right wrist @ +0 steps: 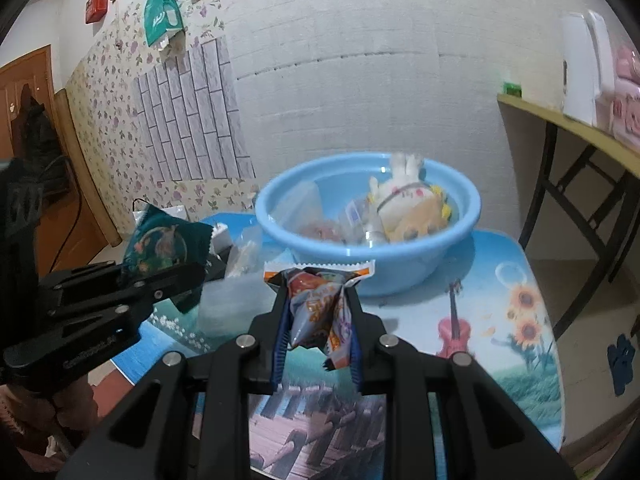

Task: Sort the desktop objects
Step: 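Carry the green packet and orange snack bag over the blue basin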

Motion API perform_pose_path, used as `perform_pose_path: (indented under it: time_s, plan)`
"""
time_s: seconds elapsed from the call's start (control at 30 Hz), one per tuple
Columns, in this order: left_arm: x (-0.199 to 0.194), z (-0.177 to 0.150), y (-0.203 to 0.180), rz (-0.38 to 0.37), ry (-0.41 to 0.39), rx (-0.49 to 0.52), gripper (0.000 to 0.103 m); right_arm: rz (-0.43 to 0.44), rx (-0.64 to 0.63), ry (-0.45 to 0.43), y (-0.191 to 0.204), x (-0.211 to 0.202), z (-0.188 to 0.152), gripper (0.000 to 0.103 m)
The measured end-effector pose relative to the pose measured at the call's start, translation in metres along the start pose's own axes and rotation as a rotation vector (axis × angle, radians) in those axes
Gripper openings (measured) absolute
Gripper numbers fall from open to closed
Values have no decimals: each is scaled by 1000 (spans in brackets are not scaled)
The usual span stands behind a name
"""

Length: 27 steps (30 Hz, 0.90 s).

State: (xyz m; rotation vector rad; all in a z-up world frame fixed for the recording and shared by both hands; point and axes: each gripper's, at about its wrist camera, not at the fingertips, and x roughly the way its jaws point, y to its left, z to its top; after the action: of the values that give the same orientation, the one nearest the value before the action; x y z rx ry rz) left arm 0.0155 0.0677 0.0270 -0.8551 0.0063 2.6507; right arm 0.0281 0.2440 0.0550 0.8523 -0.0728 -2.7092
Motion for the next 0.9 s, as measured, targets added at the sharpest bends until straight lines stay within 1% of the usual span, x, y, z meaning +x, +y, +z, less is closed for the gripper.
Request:
perform_pose_path:
  time_s: [0.13,0.27,0.57,0.73,0.9]
  plan:
    - [3,22,-1,3,-13,-3,9,9,17,-40,-8,-6,18,24]
    - [12,35,-4,9,-11,2,9,13,27,-60,-18,-4,31,24]
    - [27,65,-7,16,-22,19,9,45,39,-48,-39,21,55,24]
    - [41,78,-7,13,-19,25,9,41,49,-46,-50,35,66,24]
    - [60,87,-7,0,-2,21,9,32,61,-22,-60,54,73,24]
